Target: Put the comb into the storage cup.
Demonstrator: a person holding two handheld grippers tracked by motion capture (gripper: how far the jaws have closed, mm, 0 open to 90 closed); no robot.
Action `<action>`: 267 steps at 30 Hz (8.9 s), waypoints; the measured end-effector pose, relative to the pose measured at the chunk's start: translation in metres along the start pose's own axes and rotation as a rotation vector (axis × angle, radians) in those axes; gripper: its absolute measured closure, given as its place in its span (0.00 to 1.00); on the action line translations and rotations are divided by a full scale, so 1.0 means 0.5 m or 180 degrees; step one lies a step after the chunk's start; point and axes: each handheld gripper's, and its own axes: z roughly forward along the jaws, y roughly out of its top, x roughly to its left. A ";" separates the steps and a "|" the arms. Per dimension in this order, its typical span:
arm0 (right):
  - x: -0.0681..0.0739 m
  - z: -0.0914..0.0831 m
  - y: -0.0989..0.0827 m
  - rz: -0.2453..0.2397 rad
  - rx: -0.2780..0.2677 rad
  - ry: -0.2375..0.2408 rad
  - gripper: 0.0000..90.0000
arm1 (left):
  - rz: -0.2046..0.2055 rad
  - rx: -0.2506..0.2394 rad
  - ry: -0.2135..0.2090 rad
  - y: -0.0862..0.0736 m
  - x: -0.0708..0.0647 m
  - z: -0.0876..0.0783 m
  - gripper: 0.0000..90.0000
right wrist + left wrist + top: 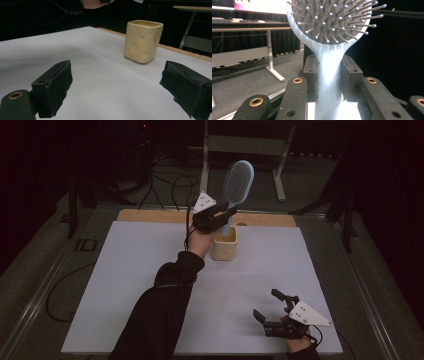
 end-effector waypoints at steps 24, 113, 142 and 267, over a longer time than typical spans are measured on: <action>0.000 0.001 -0.001 0.0034 -0.0005 0.0066 0.10 | -0.0212 -0.0093 0.0208 -0.081 0.040 0.044 0.78; 0.002 0.007 -0.003 0.0027 0.0065 0.0093 0.10 | -0.0022 0.0892 -0.0454 -0.105 0.051 -0.071 0.00; 0.003 0.015 -0.004 -0.0004 0.0090 0.0071 0.10 | 0.0024 0.0954 -0.0483 -0.106 0.075 -0.229 0.00; 0.012 0.029 -0.004 -0.0111 0.0192 0.0101 0.10 | -0.0174 0.1114 0.0473 -0.334 0.041 -0.705 0.00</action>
